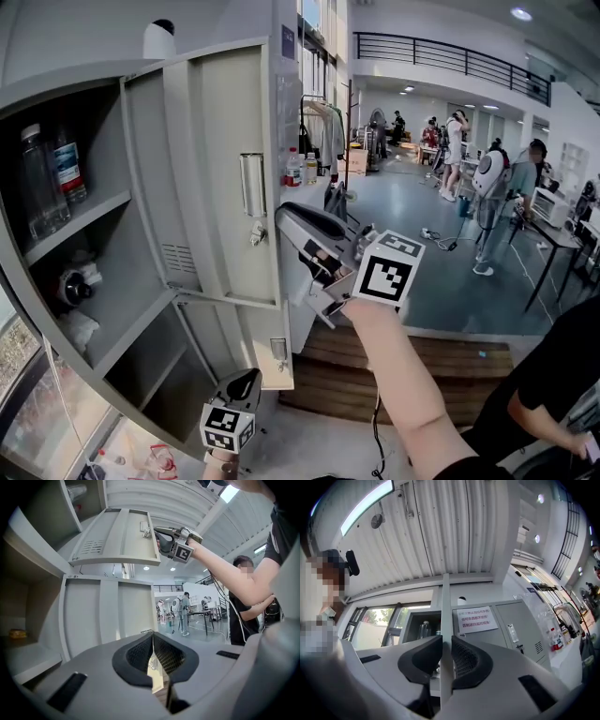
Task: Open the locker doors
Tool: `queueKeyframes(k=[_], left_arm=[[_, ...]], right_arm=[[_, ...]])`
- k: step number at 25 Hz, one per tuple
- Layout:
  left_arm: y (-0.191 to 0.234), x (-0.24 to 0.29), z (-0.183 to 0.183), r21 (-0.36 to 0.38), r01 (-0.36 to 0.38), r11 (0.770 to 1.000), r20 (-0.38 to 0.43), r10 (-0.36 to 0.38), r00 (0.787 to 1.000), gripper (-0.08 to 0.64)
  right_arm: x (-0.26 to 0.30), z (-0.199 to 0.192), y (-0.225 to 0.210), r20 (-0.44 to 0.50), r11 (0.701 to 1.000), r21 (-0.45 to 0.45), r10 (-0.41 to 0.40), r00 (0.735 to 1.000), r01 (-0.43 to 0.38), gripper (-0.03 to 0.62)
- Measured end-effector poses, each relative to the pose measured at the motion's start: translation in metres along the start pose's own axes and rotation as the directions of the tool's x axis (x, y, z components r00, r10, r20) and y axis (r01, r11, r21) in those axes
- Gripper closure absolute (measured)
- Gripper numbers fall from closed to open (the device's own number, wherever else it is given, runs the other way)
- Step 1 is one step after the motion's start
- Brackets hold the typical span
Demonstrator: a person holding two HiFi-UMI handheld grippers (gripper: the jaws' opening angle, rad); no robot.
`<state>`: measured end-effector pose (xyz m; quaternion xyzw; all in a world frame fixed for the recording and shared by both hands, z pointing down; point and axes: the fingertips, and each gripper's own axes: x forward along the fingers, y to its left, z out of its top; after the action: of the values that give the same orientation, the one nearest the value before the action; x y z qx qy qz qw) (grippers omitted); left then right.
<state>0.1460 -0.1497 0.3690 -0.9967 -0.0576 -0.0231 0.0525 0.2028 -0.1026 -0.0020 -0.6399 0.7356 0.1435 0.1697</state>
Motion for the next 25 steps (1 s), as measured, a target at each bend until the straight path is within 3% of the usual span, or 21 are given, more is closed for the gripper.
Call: queueKeyframes(k=[14, 19, 25], left_arm=[[0.003, 0.026, -0.018, -0.012, 0.024, 1.000, -0.026, -0.024, 0.999, 0.540], [0.004, 0.041, -0.022, 0.006, -0.015, 1.000, -0.040, 0.015, 0.999, 0.540], [0.012, 0.061, -0.026, -0.025, -0.106, 0.994, -0.046, 0.105, 0.993, 0.540]], right_arm=[[-0.017, -0.012, -0.048, 0.030, 0.998, 0.023, -0.067, 0.997, 0.067, 0.509], [-0.019, -0.018, -0.081, 0.024, 0.998, 0.041, -0.049, 0.999, 0.048, 0.509], [-0.010, -0.028, -0.121, -0.001, 1.000, 0.004, -0.024, 1.000, 0.024, 0.505]])
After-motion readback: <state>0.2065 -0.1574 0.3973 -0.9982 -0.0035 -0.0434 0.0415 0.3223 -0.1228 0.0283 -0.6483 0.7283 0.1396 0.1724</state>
